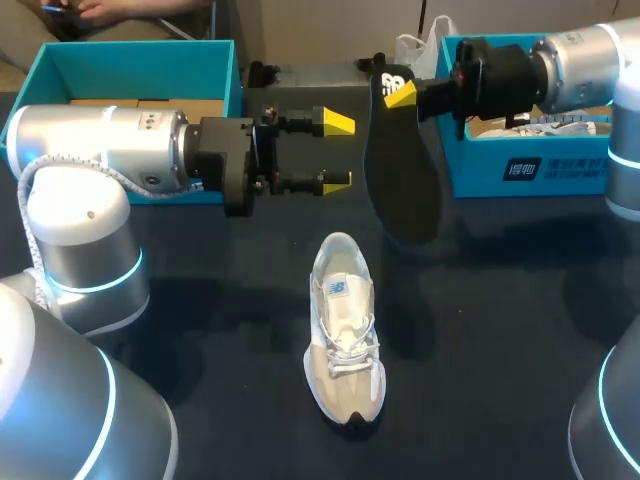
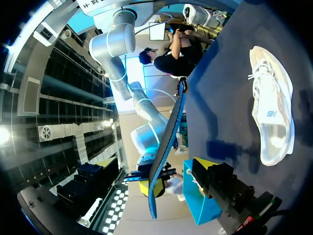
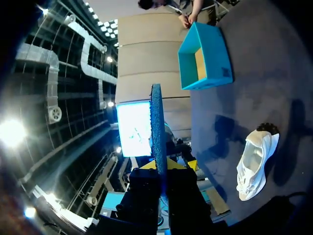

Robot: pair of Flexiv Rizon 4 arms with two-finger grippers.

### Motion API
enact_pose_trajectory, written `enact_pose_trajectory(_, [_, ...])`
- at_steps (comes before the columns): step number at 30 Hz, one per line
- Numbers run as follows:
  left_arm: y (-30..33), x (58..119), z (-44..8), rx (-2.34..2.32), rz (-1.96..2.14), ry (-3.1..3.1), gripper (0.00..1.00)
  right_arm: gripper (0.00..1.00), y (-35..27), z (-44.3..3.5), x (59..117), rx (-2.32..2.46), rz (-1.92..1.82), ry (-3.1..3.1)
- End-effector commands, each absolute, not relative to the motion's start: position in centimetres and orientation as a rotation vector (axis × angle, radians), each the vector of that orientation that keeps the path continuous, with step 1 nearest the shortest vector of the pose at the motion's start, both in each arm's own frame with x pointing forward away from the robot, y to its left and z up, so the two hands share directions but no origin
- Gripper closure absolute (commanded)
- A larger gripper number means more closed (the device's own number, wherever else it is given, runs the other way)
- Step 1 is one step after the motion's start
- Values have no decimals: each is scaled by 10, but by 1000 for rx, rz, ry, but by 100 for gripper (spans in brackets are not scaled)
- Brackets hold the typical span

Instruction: Take the shoe out of the shoebox, open the shoe tongue, remove and reinsert the insole, then place the shoe into the shoebox

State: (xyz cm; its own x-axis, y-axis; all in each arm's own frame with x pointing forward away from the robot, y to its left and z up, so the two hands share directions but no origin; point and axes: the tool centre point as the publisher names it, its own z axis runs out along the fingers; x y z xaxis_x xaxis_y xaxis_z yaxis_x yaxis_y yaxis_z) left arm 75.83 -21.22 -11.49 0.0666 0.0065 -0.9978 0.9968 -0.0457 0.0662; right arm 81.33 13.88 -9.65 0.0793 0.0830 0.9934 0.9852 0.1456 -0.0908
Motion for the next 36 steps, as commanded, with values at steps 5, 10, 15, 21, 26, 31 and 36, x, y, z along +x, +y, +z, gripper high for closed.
enact_pose_trajectory(5, [-214,758,-116,1277,-1187,1143,0,100,140,-101,812,-1234,-979,-1214])
enact_pose_trajectory(10, [-214,770,-121,1236,-1214,1147,0,100,140,-101,812,-1234,-979,-1214])
enact_pose_trajectory(15, [-224,781,-121,1224,-1222,1152,0,100,140,-101,812,-1234,-979,-1214])
enact_pose_trajectory(21, [-242,785,-124,1238,-1211,1142,0,100,140,-101,812,-1234,-979,-1214])
enact_pose_trajectory(26, [-253,782,-124,1219,-1209,1142,0,100,140,-101,812,-1234,-979,-1214])
enact_pose_trajectory(31, [-262,780,-121,1217,-1245,1126,4,100,140,-101,812,-1234,-979,-1214])
enact_pose_trajectory(36, [-266,776,-115,1244,-1242,1101,41,100,140,-101,812,-1234,-979,-1214])
